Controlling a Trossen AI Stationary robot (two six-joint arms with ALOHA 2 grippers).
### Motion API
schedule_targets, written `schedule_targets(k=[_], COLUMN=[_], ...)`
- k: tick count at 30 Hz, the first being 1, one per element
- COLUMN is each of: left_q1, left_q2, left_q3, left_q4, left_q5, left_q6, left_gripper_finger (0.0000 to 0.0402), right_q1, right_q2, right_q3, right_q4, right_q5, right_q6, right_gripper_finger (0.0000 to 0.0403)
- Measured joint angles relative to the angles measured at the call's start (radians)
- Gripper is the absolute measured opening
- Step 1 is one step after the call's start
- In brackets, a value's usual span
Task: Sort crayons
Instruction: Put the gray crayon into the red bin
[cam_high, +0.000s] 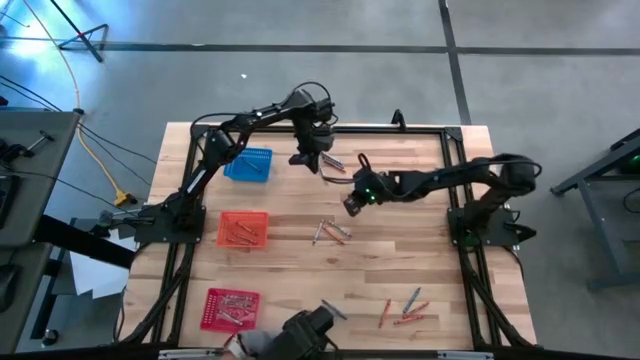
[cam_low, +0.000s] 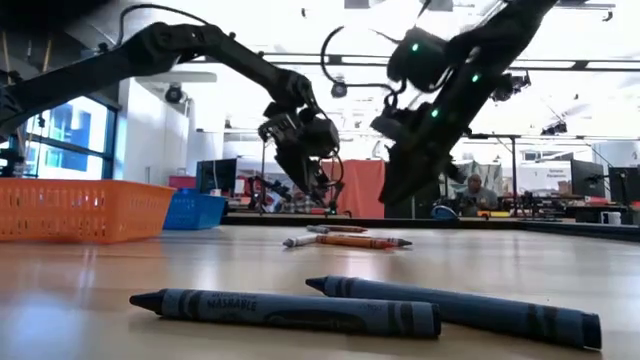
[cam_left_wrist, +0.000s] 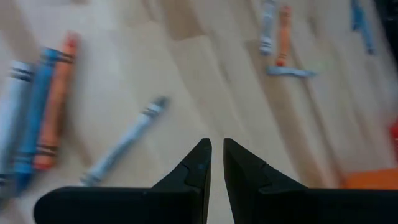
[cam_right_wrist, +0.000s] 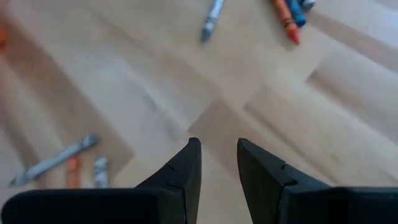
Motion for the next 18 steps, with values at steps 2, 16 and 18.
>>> schedule_targets(k=[2, 16, 18], left_q1=[0.0, -0.003, -0.008], left_q2=[-0.005, -0.081, -0.114], left_q3=[0.0, -0.001, -0.001], left_q4=[-0.043, -0.09, -0.09], left_q5=[0.012, -0.104, -0.133], left_q6=[0.012, -0.183, -0.217], left_gripper_finger=[0.003, 0.003, 0.003], right_q1=[-0.015, -0.063, -0.065], right_q2=[0.022, 0.094, 0.094], right_q3=[0.0, 0.0, 0.0], right_q4=[0.056, 0.236, 0.238], right_q5=[0.001, -0.117, -0.118], right_q6=[-0.021, -0.107, -0.124], right_gripper_finger=[0.0099, 0.0099, 0.0099])
